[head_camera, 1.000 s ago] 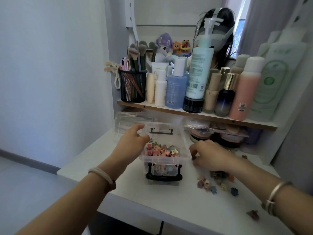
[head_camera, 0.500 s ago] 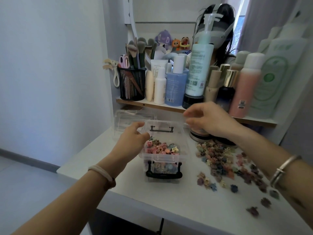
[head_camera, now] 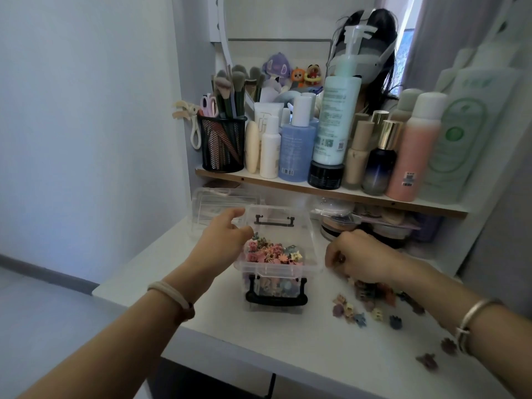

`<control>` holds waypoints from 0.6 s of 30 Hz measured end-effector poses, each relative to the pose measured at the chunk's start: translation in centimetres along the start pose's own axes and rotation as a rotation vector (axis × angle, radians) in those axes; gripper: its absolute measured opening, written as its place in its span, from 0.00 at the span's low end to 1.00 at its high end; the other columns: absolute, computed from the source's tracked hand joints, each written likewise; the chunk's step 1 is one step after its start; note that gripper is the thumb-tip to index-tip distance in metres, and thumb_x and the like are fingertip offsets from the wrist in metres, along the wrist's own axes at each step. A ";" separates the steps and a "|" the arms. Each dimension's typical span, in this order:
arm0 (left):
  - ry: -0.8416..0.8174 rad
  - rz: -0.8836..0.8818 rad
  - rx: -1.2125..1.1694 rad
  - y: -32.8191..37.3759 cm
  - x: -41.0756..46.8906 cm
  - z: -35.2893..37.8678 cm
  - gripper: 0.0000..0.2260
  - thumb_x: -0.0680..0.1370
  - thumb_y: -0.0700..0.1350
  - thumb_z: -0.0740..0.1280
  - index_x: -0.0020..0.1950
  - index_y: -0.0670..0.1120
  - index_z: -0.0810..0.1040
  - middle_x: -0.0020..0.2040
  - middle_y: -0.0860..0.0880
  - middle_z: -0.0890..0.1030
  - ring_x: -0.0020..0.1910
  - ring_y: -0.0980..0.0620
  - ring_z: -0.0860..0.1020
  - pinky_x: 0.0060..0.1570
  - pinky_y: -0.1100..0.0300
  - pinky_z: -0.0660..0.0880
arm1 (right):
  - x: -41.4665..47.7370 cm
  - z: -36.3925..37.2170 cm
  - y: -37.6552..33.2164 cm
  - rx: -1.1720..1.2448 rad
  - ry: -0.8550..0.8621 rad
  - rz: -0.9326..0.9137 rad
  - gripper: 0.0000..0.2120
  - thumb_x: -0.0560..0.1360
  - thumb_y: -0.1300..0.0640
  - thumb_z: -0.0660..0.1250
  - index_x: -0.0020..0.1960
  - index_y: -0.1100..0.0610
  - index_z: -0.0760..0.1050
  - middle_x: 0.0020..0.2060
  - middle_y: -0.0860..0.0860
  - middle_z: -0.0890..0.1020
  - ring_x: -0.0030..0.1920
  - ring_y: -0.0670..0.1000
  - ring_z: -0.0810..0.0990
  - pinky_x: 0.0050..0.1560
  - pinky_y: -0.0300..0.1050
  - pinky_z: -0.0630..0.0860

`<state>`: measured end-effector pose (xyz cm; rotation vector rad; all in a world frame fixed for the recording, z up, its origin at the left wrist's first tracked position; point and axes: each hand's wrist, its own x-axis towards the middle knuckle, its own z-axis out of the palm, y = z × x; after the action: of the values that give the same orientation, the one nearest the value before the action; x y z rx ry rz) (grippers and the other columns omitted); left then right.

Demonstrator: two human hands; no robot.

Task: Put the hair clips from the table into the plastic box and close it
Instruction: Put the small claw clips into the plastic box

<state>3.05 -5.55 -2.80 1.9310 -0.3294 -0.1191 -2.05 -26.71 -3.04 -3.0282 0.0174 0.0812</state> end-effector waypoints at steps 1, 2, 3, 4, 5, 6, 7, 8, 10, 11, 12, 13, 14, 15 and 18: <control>0.002 -0.001 -0.001 0.0 0.0 0.0 0.21 0.78 0.40 0.59 0.72 0.45 0.64 0.60 0.37 0.77 0.46 0.48 0.74 0.47 0.56 0.71 | 0.1 -0.5 0.0 0.059 0.087 0.017 0.11 0.74 0.65 0.64 0.52 0.55 0.81 0.51 0.51 0.83 0.51 0.48 0.79 0.50 0.36 0.73; 0.004 -0.002 0.001 0.0 0.1 0.1 0.21 0.78 0.40 0.59 0.72 0.45 0.64 0.60 0.37 0.77 0.47 0.47 0.74 0.48 0.56 0.71 | 0.2 -1.4 -0.1 0.156 0.204 0.036 0.10 0.73 0.64 0.66 0.51 0.55 0.81 0.49 0.51 0.83 0.49 0.48 0.79 0.50 0.37 0.73; 0.005 0.000 0.005 0.1 0.1 0.2 0.21 0.78 0.40 0.59 0.72 0.45 0.64 0.60 0.37 0.76 0.47 0.47 0.74 0.49 0.56 0.71 | 0.1 -2.5 -0.4 0.296 0.311 0.039 0.09 0.73 0.64 0.67 0.49 0.54 0.81 0.46 0.50 0.83 0.47 0.47 0.79 0.50 0.38 0.74; 0.003 0.001 0.008 0.1 0.2 0.3 0.21 0.78 0.40 0.59 0.72 0.45 0.64 0.61 0.38 0.76 0.48 0.46 0.75 0.50 0.55 0.71 | 0.0 -3.7 -0.8 0.474 0.371 0.016 0.08 0.72 0.64 0.69 0.46 0.52 0.81 0.44 0.49 0.82 0.45 0.46 0.79 0.49 0.39 0.74; -0.002 0.002 0.009 0.1 0.2 0.5 0.21 0.78 0.40 0.59 0.72 0.46 0.64 0.61 0.38 0.76 0.49 0.45 0.75 0.50 0.55 0.71 | -0.2 -4.8 -1.4 0.658 0.373 -0.023 0.08 0.71 0.64 0.70 0.44 0.51 0.80 0.41 0.47 0.82 0.43 0.45 0.79 0.48 0.39 0.76; -0.007 0.002 0.007 0.2 0.2 0.6 0.21 0.78 0.40 0.60 0.72 0.46 0.63 0.61 0.38 0.76 0.50 0.45 0.76 0.51 0.55 0.71 | -0.4 -5.5 -2.0 0.801 0.335 -0.062 0.08 0.70 0.63 0.70 0.43 0.50 0.79 0.40 0.45 0.81 0.41 0.43 0.79 0.47 0.37 0.77; -0.012 0.000 0.002 0.2 0.1 0.7 0.21 0.78 0.40 0.60 0.72 0.46 0.63 0.61 0.38 0.76 0.49 0.45 0.76 0.52 0.55 0.71 | -0.6 -5.9 -2.3 0.861 0.290 -0.085 0.08 0.71 0.62 0.70 0.45 0.51 0.79 0.40 0.43 0.81 0.41 0.41 0.79 0.45 0.35 0.78; -0.015 -0.002 -0.004 0.2 0.1 0.8 0.21 0.78 0.40 0.60 0.72 0.46 0.64 0.60 0.38 0.76 0.49 0.46 0.75 0.52 0.55 0.71 | -0.5 -5.9 -2.4 0.830 0.264 -0.086 0.08 0.72 0.62 0.69 0.48 0.52 0.79 0.40 0.42 0.80 0.42 0.40 0.79 0.45 0.35 0.78; -0.014 -0.001 -0.007 0.2 0.1 0.8 0.21 0.78 0.40 0.60 0.71 0.46 0.64 0.60 0.39 0.76 0.48 0.48 0.75 0.52 0.54 0.72 | -0.1 -5.1 -1.8 0.623 0.281 -0.013 0.09 0.73 0.61 0.68 0.52 0.54 0.80 0.43 0.44 0.81 0.44 0.43 0.78 0.47 0.37 0.74; -0.013 -0.002 -0.008 0.2 0.1 0.8 0.21 0.78 0.40 0.60 0.71 0.46 0.64 0.59 0.39 0.76 0.47 0.48 0.75 0.53 0.54 0.72 | 0.1 -4.3 -1.3 0.478 0.283 0.038 0.10 0.74 0.61 0.68 0.53 0.54 0.80 0.46 0.46 0.82 0.46 0.44 0.77 0.48 0.38 0.72; -0.012 -0.004 -0.012 0.3 0.1 0.8 0.21 0.78 0.40 0.60 0.71 0.46 0.64 0.59 0.39 0.77 0.47 0.48 0.75 0.52 0.54 0.72 | 0.3 -3.4 -0.7 0.347 0.254 0.075 0.10 0.74 0.62 0.67 0.54 0.55 0.80 0.50 0.48 0.82 0.47 0.45 0.77 0.48 0.38 0.70; -0.013 -0.007 -0.017 0.3 0.2 0.9 0.21 0.78 0.40 0.59 0.71 0.46 0.64 0.59 0.39 0.77 0.46 0.48 0.75 0.51 0.55 0.72 | 0.5 -2.3 -0.2 0.249 0.195 0.096 0.12 0.74 0.62 0.66 0.56 0.55 0.79 0.53 0.49 0.81 0.48 0.45 0.77 0.48 0.38 0.70; -0.014 -0.010 -0.022 0.3 0.2 0.9 0.21 0.78 0.40 0.59 0.71 0.46 0.64 0.59 0.39 0.77 0.46 0.48 0.75 0.50 0.55 0.72 | 0.7 -1.3 0.2 0.188 0.122 0.096 0.14 0.74 0.61 0.66 0.59 0.54 0.78 0.56 0.50 0.80 0.50 0.46 0.77 0.49 0.38 0.72; -0.017 -0.013 -0.025 0.3 0.2 0.9 0.21 0.78 0.40 0.59 0.71 0.46 0.64 0.60 0.38 0.76 0.47 0.48 0.75 0.49 0.56 0.72 | 0.9 -0.3 0.5 0.151 0.062 0.084 0.15 0.74 0.61 0.65 0.61 0.54 0.76 0.58 0.50 0.79 0.51 0.47 0.78 0.50 0.38 0.73; -0.015 -0.011 -0.018 0.3 0.2 0.8 0.21 0.78 0.40 0.60 0.72 0.46 0.64 0.60 0.38 0.76 0.47 0.48 0.75 0.48 0.57 0.71 | 1.5 1.2 0.7 0.045 0.009 0.039 0.15 0.75 0.62 0.62 0.60 0.52 0.76 0.56 0.51 0.80 0.52 0.48 0.77 0.48 0.40 0.73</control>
<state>2.99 -6.43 -2.79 1.9155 -0.3266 -0.1437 -0.66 -27.24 -4.38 -2.9835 0.0774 0.0699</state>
